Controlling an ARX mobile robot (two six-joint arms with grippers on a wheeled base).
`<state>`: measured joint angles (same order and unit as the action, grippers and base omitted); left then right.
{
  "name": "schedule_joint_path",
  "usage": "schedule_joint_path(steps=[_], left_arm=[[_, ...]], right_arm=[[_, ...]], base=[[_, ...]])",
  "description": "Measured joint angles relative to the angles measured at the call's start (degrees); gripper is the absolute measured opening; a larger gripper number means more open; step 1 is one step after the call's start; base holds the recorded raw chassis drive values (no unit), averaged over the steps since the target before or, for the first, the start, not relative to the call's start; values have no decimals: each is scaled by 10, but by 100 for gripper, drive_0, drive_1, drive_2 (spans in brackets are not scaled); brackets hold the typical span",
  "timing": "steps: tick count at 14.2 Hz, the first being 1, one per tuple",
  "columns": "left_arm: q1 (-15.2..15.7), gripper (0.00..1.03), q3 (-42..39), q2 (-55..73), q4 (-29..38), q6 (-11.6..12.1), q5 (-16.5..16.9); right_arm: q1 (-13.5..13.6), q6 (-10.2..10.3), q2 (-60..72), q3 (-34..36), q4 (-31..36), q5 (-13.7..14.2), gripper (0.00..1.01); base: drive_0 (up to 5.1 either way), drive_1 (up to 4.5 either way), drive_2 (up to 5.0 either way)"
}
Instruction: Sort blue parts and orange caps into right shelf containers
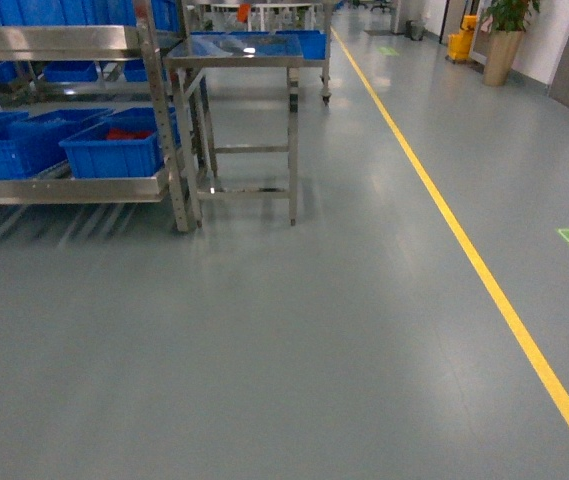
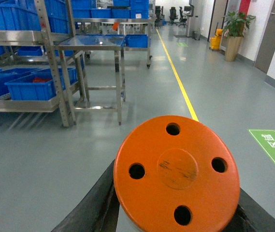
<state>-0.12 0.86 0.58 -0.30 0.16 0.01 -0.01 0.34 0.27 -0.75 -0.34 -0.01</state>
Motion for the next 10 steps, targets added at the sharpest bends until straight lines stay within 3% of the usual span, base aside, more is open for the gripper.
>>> schedule_joint_path(steps=[10], left_arm=[[0,43,0,0,-1,0,0]], right_arm=[[0,0,0,0,-1,0,43]], base=[[26,456,-404]])
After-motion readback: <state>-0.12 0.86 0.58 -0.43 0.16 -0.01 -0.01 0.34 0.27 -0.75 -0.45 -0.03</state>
